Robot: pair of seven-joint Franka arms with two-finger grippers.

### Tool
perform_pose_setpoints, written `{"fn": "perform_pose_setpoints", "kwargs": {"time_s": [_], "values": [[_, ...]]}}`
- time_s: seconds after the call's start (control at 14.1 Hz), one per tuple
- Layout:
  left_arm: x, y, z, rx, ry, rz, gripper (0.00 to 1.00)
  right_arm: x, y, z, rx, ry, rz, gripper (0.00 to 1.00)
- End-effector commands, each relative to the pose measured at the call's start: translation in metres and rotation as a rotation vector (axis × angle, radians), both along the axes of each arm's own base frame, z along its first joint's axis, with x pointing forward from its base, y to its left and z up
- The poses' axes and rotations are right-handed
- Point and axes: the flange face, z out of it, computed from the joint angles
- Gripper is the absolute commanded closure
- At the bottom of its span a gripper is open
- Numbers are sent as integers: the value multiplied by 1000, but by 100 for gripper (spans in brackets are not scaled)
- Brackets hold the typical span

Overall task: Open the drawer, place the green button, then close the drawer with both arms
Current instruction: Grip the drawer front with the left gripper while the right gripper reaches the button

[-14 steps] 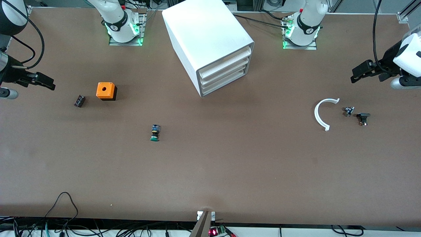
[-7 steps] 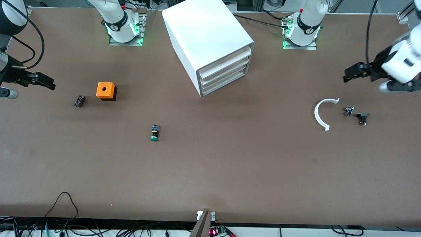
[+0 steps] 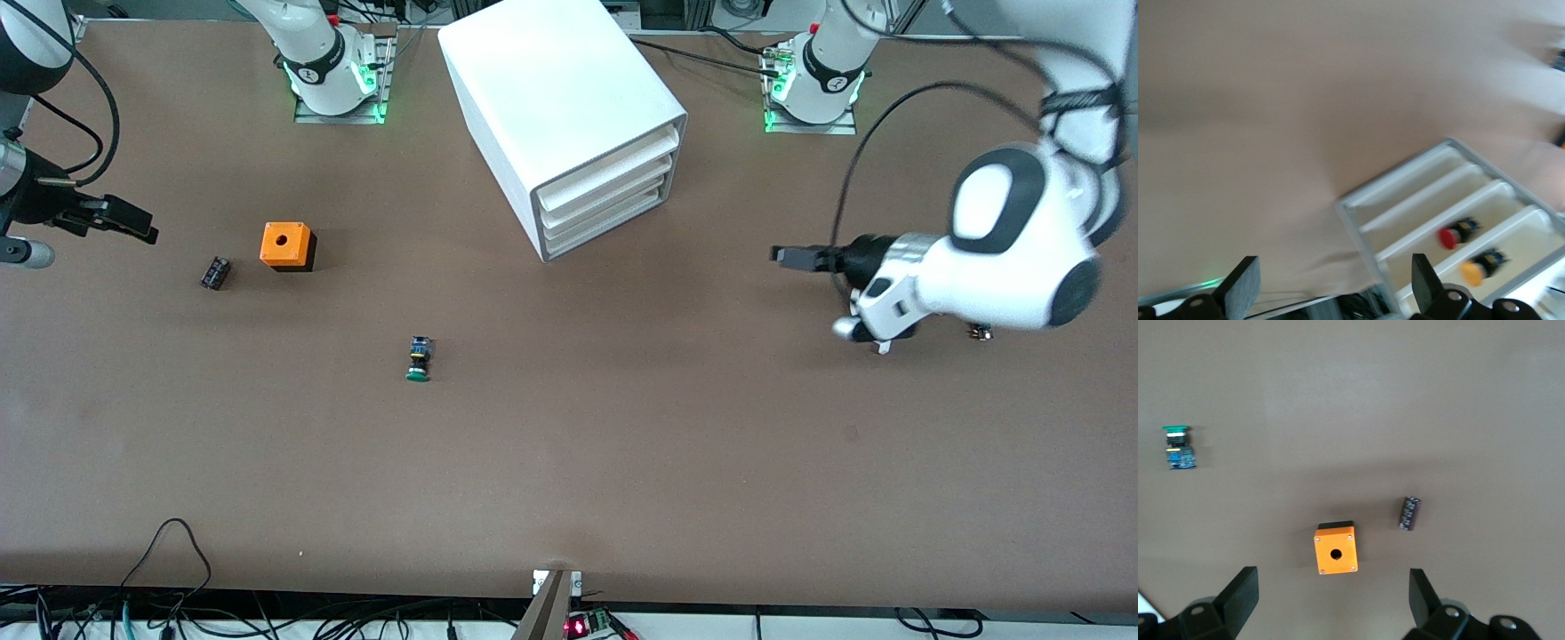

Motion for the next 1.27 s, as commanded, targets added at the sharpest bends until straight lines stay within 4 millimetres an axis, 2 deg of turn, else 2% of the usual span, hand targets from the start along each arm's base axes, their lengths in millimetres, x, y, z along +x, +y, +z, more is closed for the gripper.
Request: {"fn": "perform_pose_setpoints", "kwargs": {"time_s": [0.0, 0.14, 0.28, 0.49, 0.57, 0.64, 0.85, 1.13, 1.2], "values": [[10, -35, -62, -135, 83, 43, 0, 12, 7, -22, 66, 6, -25, 0], [5, -58, -105, -205, 169, 67, 0, 23, 13, -45, 83, 19, -23, 0], [-6, -78, -140, -312, 213, 49, 0, 34, 45, -64, 75, 22, 27, 0], [-48, -97, -193, -477, 273, 59, 0, 45, 85, -92, 58, 33, 24, 0], [-60, -107, -202, -497, 265, 50, 0, 46, 111, -100, 46, 38, 30, 0], [-71, -111, -211, -498, 266, 50, 0, 47, 127, -107, 22, 37, 14, 0], [-105, -137, -231, -558, 272, 55, 0, 42, 196, -149, -14, 82, 8, 0], [-140, -155, -248, -590, 281, 33, 0, 38, 255, -187, -23, 42, -31, 0], [-147, -157, -253, -595, 276, 31, 0, 39, 262, -197, -23, 36, -42, 0]]}}
